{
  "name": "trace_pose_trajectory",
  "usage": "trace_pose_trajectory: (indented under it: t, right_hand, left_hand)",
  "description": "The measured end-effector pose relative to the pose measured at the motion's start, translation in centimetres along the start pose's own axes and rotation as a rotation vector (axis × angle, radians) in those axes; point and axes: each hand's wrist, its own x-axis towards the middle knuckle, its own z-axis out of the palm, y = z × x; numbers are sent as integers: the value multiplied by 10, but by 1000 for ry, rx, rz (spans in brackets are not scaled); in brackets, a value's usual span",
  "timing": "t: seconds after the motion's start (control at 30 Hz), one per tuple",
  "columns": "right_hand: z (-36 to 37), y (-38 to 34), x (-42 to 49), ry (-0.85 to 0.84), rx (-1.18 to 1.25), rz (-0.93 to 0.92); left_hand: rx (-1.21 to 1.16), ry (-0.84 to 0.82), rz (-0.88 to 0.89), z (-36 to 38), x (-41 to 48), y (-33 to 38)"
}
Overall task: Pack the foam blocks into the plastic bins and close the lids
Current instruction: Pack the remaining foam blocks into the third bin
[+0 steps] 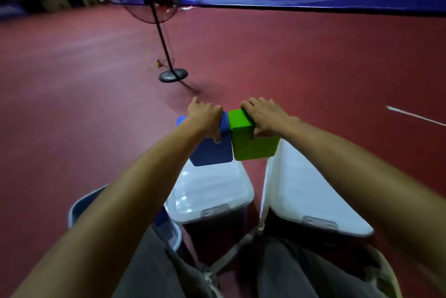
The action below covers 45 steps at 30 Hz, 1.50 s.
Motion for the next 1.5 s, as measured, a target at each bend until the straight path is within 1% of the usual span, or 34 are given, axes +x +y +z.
trace_pose_trajectory:
  t: [0.2,0.37,0.5,0.67,0.87,1.1,1.3,1.43,1.5]
  right_hand:
    - [23,-120,83,-5,70,-214]
    - [53,-221,123,-36,142,-334]
    - [82,-291,140,-56,124,-422]
    - [113,-354,154,-119,116,-511]
    - [155,-403,168,-179,107,-595]
    - [218,-444,173,-255,8,-686]
    - [266,-463,185,-316,-70,-707]
    - [290,-468,196,-346,-101,-745]
    - [299,-469,201,-362,-97,-736]
  left_hand:
    - [21,-93,-196,71,-52,-107]
    - [-16,-204,-333,136,-101,-177]
    - [-46,-269,-395,184,-136,-217]
    - [-73,-333,-445,244,-172,-247]
    - [-121,-366,-487,312,-199,-263]
    - [-133,-412,-470,388,-220,-264]
    - [-193,-436,-511,447,-219,-257]
    - [-208,-458,-493,475,-209,-251]
    - [-203,-465,-486,485,-203,-248]
